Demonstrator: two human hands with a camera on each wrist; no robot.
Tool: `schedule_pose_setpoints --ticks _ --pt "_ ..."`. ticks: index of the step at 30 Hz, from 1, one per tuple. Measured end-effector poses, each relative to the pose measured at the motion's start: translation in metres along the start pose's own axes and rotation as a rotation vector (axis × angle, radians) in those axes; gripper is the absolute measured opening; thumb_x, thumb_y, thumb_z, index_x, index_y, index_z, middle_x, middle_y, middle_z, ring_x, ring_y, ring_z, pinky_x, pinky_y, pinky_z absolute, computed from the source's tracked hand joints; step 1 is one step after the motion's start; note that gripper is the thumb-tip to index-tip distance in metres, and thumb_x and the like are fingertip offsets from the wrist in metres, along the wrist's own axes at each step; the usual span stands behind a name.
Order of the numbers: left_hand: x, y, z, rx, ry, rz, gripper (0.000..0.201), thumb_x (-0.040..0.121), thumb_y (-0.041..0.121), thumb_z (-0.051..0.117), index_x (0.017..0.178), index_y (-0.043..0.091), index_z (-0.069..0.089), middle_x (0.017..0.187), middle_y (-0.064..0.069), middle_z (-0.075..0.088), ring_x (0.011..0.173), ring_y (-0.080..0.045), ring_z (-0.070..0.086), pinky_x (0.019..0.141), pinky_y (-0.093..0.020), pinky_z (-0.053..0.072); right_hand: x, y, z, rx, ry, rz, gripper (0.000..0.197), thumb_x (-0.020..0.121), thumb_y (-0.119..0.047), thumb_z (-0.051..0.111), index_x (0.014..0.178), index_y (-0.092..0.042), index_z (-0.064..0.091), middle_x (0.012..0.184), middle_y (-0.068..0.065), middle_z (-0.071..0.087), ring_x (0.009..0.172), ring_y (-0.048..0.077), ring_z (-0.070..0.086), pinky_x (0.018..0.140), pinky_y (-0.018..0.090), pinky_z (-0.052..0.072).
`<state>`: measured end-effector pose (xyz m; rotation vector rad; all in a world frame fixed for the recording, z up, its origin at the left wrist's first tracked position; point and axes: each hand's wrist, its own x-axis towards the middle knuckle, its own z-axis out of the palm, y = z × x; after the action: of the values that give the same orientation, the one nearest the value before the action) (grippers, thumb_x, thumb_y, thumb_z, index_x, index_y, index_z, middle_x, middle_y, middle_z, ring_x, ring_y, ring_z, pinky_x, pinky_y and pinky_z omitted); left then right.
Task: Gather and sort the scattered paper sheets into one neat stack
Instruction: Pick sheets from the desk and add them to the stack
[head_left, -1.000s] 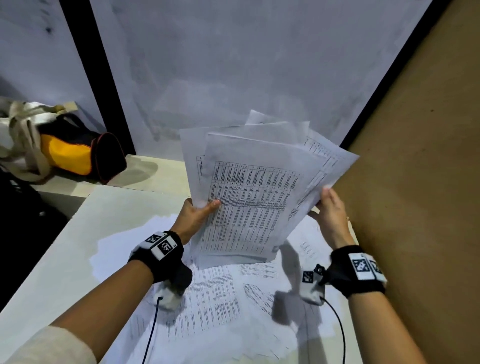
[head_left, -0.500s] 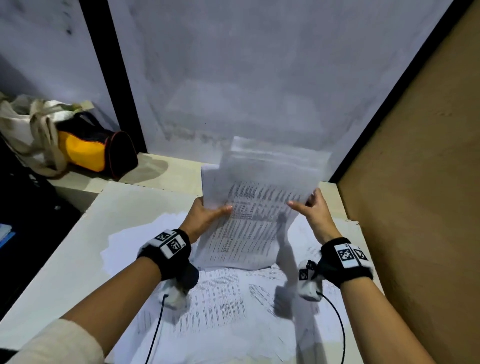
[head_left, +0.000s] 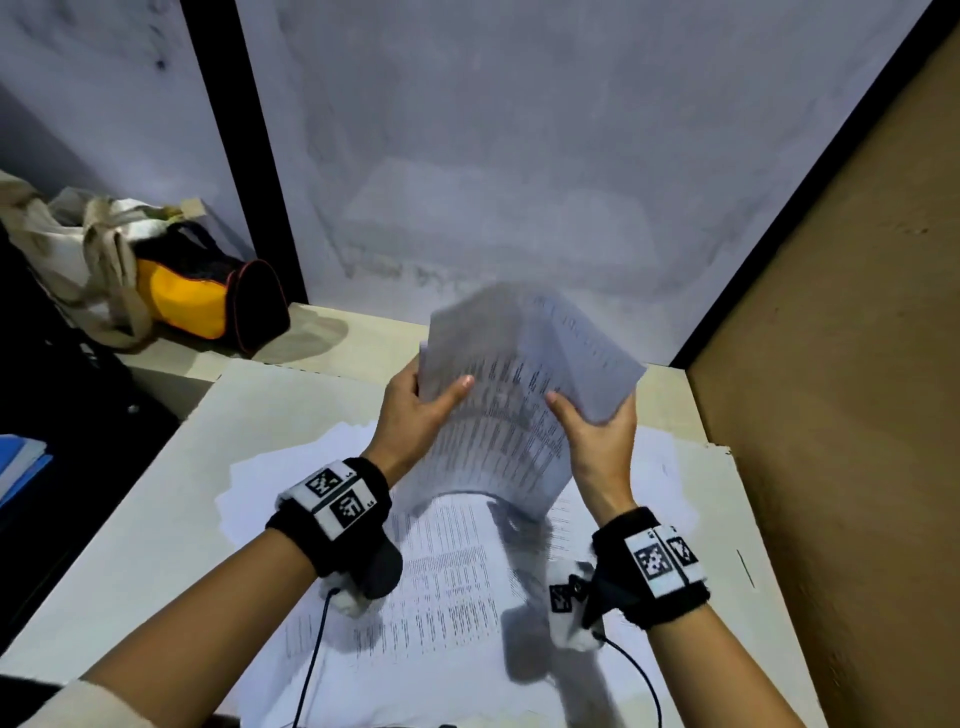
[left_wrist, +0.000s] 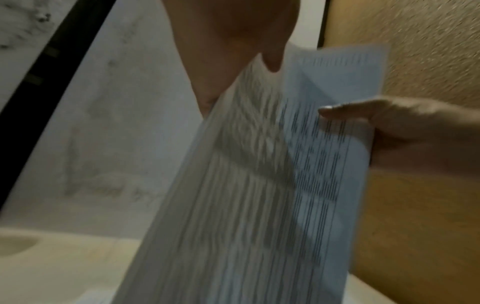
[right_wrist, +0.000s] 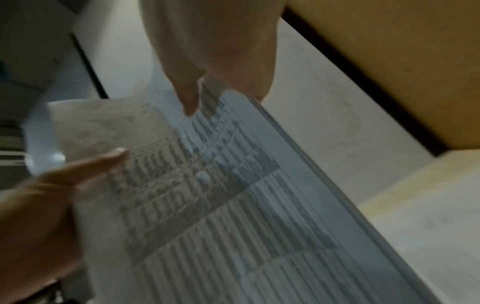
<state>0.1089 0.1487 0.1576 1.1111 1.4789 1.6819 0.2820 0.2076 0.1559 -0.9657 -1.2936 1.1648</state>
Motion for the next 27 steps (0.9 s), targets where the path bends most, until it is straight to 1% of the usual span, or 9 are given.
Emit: schedule_pose_setpoints --ticks 2,5,9,13,15,18,21,23,27 --pt "-0.005 -0.004 -0.008 -0.018 -0.058 -0.045 0.022 0.084 0.013 0.063 0.102 0.025 0.056 0.095 0.01 0.066 0.084 0.003 0.065 0.073 -0.013 0.053 -0.003 0.012 0.0 -0.007 -0.111 0.163 0.043 0.073 -0.001 0.072 0.111 -0.009 0.054 0.104 0.004 0.063 0.097 0.016 0.061 0.083 0.024 0.055" --pt "-0.007 -0.005 -0.014 -0.064 -0.053 -0.092 0.019 0.079 0.017 0.071 0.09 0.029 0.059 0.084 0.009 0.069 0.082 -0.011 0.067 0.07 -0.02 0.056 0.001 0.018 -0.003 -0.066 -0.138 0.185 0.021 0.072 0.005 0.071 0.079 -0.014 0.063 0.076 -0.001 0.065 0.079 0.021 0.061 0.063 0.015 0.054" --pt "-0.006 0.007 -0.027 -0.139 -0.047 -0.018 0.026 0.062 0.036 0.073 0.086 0.03 0.066 0.084 0.005 0.07 0.082 -0.01 0.067 0.074 -0.026 0.057 0.011 0.002 -0.009 0.002 -0.181 0.14 0.025 0.068 0.003 0.073 0.086 -0.011 0.064 0.07 -0.01 0.072 0.07 0.004 0.067 0.065 0.016 0.053" --pt "-0.005 0.009 -0.024 -0.124 -0.027 0.019 0.026 0.072 0.022 0.076 0.095 0.026 0.066 0.086 0.013 0.073 0.088 -0.009 0.067 0.076 -0.018 0.053 0.016 -0.009 -0.006 0.094 -0.124 0.065 0.044 0.059 -0.026 0.078 0.095 -0.004 0.065 0.076 -0.008 0.073 0.074 0.006 0.068 0.068 0.019 0.053" --pt "-0.006 0.014 -0.019 -0.135 0.025 0.033 0.034 0.066 0.046 0.077 0.093 0.027 0.067 0.087 0.011 0.071 0.087 -0.011 0.066 0.074 -0.02 0.054 0.018 -0.016 0.002 0.129 -0.08 0.051 0.049 0.06 -0.041 0.078 0.089 -0.004 0.064 0.069 -0.011 0.068 0.067 0.004 0.064 0.064 0.02 0.052" --pt "-0.006 0.021 -0.01 -0.117 0.115 0.075 0.062 0.057 0.08 0.057 0.086 0.026 0.066 0.082 0.006 0.067 0.075 -0.005 0.064 0.066 -0.019 0.051 0.017 -0.025 0.014 0.129 -0.01 0.032 0.035 0.073 -0.052 0.061 0.066 -0.018 0.055 0.049 -0.013 0.056 0.05 0.0 0.052 0.051 0.017 0.042" --pt "-0.004 0.024 -0.003 -0.104 0.214 0.073 0.044 0.071 0.064 0.045 0.078 0.027 0.069 0.084 -0.001 0.069 0.082 -0.018 0.064 0.075 -0.033 0.048 0.019 -0.022 0.017 0.15 0.083 0.02 0.032 0.089 -0.028 0.057 0.059 -0.019 0.052 0.045 -0.014 0.051 0.046 -0.001 0.048 0.052 0.022 0.036" --pt "-0.003 0.025 -0.002 -0.114 0.216 0.06 0.035 0.07 0.05 0.045 0.076 0.027 0.069 0.082 0.003 0.068 0.081 -0.015 0.061 0.072 -0.031 0.046 0.02 -0.02 0.015 0.136 0.075 0.029 0.032 0.091 -0.016 0.055 0.059 -0.019 0.051 0.045 -0.016 0.05 0.046 -0.002 0.047 0.052 0.02 0.035" --pt "-0.002 0.024 -0.006 -0.076 0.174 0.087 0.032 0.074 0.046 0.046 0.084 0.025 0.067 0.085 0.012 0.065 0.079 0.001 0.057 0.072 -0.017 0.042 0.022 -0.022 0.009 0.113 -0.04 0.004 0.019 0.083 -0.031 0.062 0.072 -0.017 0.056 0.056 -0.017 0.059 0.053 -0.005 0.054 0.054 0.013 0.042"
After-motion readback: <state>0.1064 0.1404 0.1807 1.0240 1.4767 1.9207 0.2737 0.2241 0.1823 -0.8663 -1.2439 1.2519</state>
